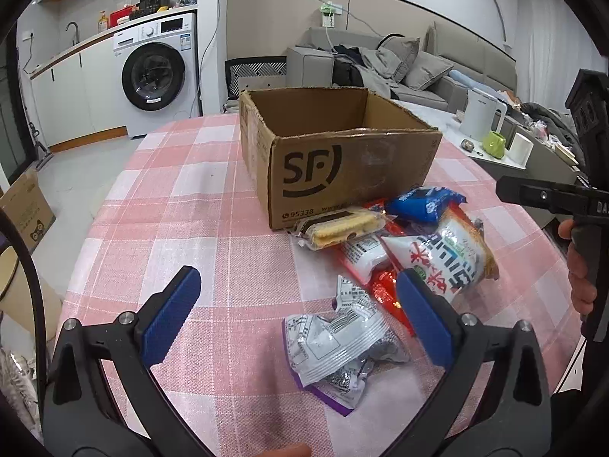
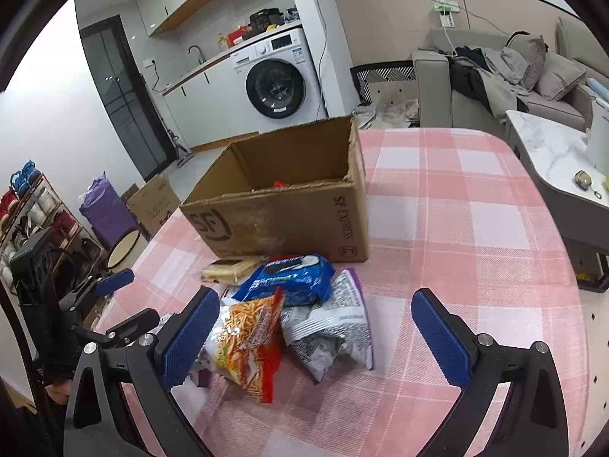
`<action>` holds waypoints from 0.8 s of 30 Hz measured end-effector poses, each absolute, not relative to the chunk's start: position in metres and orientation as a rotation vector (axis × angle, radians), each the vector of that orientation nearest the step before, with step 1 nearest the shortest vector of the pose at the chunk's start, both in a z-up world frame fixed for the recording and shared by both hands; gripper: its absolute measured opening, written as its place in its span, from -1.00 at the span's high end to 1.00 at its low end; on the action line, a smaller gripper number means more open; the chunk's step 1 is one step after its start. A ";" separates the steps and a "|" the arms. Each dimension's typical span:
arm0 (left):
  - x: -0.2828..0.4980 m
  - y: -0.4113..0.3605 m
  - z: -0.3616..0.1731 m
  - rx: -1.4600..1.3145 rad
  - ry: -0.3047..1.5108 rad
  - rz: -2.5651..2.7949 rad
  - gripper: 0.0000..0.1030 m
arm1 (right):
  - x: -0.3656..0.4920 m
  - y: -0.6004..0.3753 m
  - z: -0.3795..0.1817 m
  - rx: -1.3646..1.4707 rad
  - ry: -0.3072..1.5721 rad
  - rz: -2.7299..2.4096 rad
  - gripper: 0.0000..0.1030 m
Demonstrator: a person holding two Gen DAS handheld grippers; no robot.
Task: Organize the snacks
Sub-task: 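Move both open tools back down to the snack pile, then grasp the white red-lettered noodle bag with the right tool while the left tool grasps a silver wrapper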
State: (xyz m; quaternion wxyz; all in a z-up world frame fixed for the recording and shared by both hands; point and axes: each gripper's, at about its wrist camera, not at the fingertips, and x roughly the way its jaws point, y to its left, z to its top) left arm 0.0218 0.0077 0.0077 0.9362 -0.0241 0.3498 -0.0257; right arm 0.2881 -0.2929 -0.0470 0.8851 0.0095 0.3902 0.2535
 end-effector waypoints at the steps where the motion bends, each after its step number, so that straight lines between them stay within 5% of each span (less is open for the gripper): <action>1: 0.022 0.008 0.007 -0.053 0.723 -0.051 -0.98 | 0.287 -0.289 -0.049 0.015 0.819 0.543 -0.99; 14: 0.024 -0.005 -0.007 -0.015 0.777 -0.106 -0.98 | 0.264 -0.240 -0.062 -0.104 0.846 0.685 -0.97; 24: 0.030 -0.008 -0.022 -0.007 0.839 -0.121 -0.98 | 0.270 -0.230 -0.083 -0.122 0.900 0.690 -0.72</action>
